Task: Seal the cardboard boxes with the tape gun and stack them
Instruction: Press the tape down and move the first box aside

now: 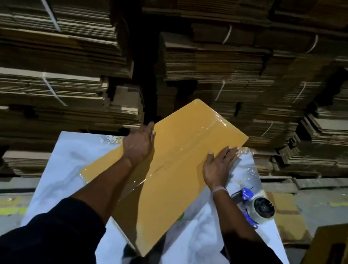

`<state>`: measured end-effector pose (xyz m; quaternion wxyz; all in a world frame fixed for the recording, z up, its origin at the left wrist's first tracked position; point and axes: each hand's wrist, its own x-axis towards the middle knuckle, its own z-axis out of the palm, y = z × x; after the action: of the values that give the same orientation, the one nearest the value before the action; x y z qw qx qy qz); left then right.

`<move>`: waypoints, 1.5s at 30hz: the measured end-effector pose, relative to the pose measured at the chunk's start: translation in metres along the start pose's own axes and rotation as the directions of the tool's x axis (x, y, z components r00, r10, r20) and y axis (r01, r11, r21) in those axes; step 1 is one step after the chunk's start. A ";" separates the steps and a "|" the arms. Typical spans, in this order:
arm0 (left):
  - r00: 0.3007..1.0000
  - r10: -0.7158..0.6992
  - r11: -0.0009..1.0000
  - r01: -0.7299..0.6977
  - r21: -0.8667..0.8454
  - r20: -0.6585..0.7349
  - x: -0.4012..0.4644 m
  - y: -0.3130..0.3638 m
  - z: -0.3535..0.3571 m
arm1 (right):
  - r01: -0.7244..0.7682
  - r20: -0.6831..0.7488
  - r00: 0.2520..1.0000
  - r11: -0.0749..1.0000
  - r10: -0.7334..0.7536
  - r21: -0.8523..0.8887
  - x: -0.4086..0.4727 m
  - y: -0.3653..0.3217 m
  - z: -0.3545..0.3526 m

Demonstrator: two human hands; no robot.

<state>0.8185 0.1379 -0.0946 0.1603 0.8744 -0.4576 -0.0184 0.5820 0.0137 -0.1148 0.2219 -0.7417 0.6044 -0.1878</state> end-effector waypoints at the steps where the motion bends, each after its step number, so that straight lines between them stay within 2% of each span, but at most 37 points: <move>1: 1.000 -0.014 1.000 0.014 -0.017 0.006 -0.009 -0.006 -0.004 | -0.006 0.008 1.000 0.999 0.005 0.033 -0.012 -0.006 0.001; 10: 0.984 -0.171 0.984 0.173 -0.048 0.055 -0.086 -0.073 -0.036 | 0.038 0.126 0.990 0.974 -0.067 0.222 -0.120 -0.053 0.015; 15: 0.964 -0.261 0.963 0.264 -0.056 0.055 -0.148 -0.123 -0.060 | 0.187 0.182 0.952 0.937 -0.247 0.296 -0.155 -0.070 0.037; 20: 0.930 -0.367 0.926 0.364 -0.101 -0.015 -0.201 -0.173 -0.077 | 0.296 0.283 0.883 0.911 -0.376 0.286 -0.172 -0.107 0.069; 28: 0.858 -0.502 0.862 0.485 -0.151 -0.112 -0.242 -0.231 -0.100 | 0.388 0.391 0.801 0.891 -0.453 0.237 -0.185 -0.162 0.122; 35: 0.850 -0.519 0.845 0.494 -0.205 -0.090 -0.251 -0.245 -0.106 | 0.416 0.432 0.777 0.888 -0.458 0.194 -0.186 -0.184 0.132; 45: 0.863 -0.505 0.846 0.486 -0.222 -0.034 -0.257 -0.250 -0.109 | 0.443 0.347 0.782 0.853 -0.518 0.275 -0.224 -0.160 0.127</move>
<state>0.8868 0.5062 -0.0950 0.2601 0.9414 -0.2043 -0.0664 0.7373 0.2733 -0.1336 0.3533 -0.8709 0.3150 -0.1321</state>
